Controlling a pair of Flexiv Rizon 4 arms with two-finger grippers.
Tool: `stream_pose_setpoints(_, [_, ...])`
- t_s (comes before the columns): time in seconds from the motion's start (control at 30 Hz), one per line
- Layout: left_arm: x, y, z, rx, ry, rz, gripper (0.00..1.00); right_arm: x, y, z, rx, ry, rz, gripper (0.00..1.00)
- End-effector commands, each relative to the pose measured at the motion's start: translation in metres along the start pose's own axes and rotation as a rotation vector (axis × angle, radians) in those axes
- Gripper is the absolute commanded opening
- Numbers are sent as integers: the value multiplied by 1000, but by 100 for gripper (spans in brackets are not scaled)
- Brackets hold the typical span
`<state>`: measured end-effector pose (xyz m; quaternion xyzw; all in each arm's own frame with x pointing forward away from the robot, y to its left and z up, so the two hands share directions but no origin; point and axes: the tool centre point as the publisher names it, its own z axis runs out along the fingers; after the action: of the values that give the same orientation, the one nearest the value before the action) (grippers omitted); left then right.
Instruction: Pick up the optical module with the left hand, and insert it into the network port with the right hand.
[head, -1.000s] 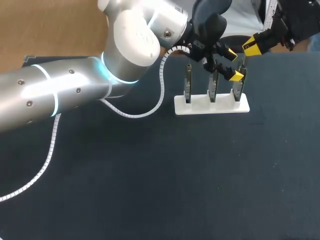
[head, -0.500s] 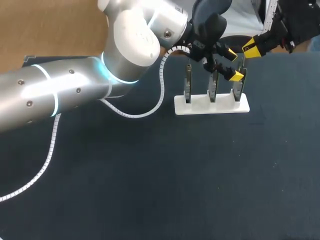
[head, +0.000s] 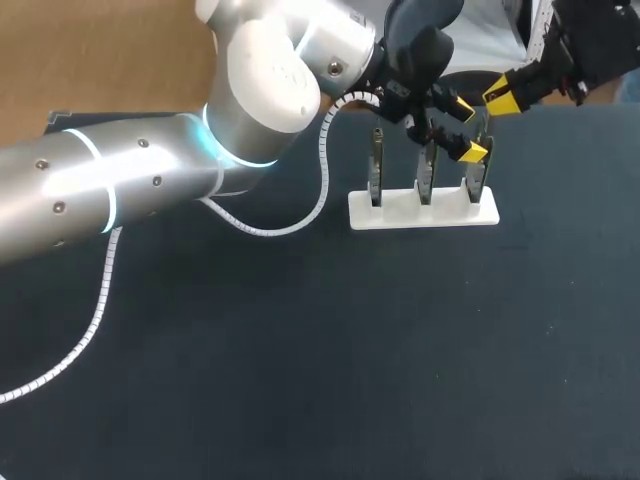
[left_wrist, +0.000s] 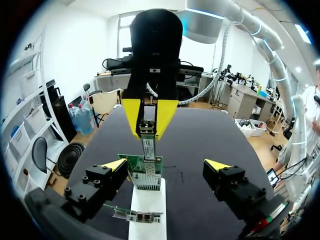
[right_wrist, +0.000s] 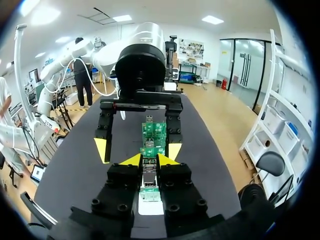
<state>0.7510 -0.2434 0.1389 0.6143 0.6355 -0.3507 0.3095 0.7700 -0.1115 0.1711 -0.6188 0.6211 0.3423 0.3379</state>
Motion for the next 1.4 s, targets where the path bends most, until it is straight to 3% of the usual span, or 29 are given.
stream_pose_setpoints(0.03, [-1, 1, 0, 3, 3, 0, 100, -1, 0, -2, 10, -4, -11, 0])
stream_pose_setpoints(1.4, [-1, 1, 0, 3, 3, 0, 100, -1, 0, -1, -5, 14, -51, 0])
